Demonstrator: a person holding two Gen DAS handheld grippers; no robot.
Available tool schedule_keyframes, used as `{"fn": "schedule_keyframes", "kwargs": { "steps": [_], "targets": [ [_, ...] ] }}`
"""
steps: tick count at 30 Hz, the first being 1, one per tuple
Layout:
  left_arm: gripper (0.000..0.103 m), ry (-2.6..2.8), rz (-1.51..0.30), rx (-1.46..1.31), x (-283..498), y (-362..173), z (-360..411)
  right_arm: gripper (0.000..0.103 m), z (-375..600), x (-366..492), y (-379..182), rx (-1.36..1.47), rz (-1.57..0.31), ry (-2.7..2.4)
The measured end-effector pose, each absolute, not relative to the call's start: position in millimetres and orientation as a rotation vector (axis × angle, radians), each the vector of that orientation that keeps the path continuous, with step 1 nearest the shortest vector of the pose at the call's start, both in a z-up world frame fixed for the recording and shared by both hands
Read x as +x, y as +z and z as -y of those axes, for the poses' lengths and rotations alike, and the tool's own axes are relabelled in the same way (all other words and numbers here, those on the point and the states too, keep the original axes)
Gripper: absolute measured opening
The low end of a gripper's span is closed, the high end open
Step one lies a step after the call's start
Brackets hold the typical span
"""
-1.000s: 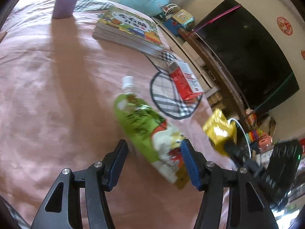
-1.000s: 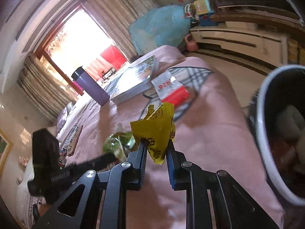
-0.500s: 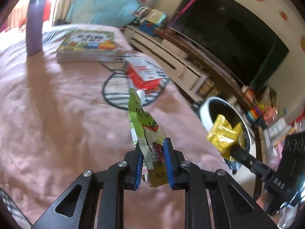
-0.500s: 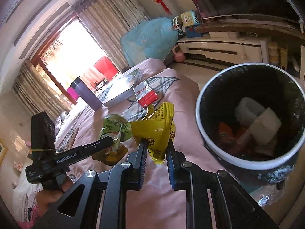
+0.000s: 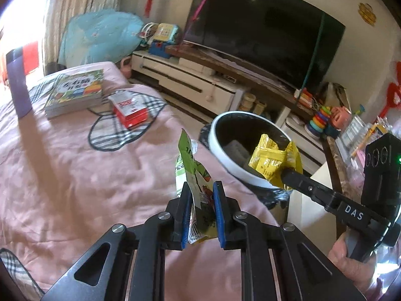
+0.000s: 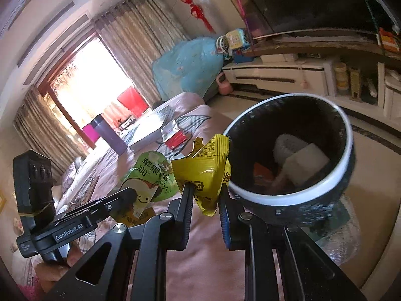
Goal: Collect trash
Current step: 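Carry the pouch and yellow wrapper over the bin and open both grippers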
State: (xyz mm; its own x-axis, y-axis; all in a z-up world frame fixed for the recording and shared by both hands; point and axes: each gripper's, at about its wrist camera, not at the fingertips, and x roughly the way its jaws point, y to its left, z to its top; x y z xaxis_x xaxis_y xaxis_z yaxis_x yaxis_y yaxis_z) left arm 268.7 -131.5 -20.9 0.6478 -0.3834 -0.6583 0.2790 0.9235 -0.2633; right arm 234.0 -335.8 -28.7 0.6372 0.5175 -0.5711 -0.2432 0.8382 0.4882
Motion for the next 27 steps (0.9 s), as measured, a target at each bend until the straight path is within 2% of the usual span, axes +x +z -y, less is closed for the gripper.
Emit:
{"fn": "schedule_keyframes", "kwargs": {
  "steps": [11,27],
  "targets": [
    [0.014,-0.432,-0.762,-0.097,276.0,-10.2,165.9,0.02,365.7,236.8,-21.3,0.373,-0.737,0.386],
    [0.013,-0.488,-0.775,-0.056,317.7,-14.3,209.7,0.02,385.5,268.9,-28.3,0.316,-0.795,0.328]
  ]
}}
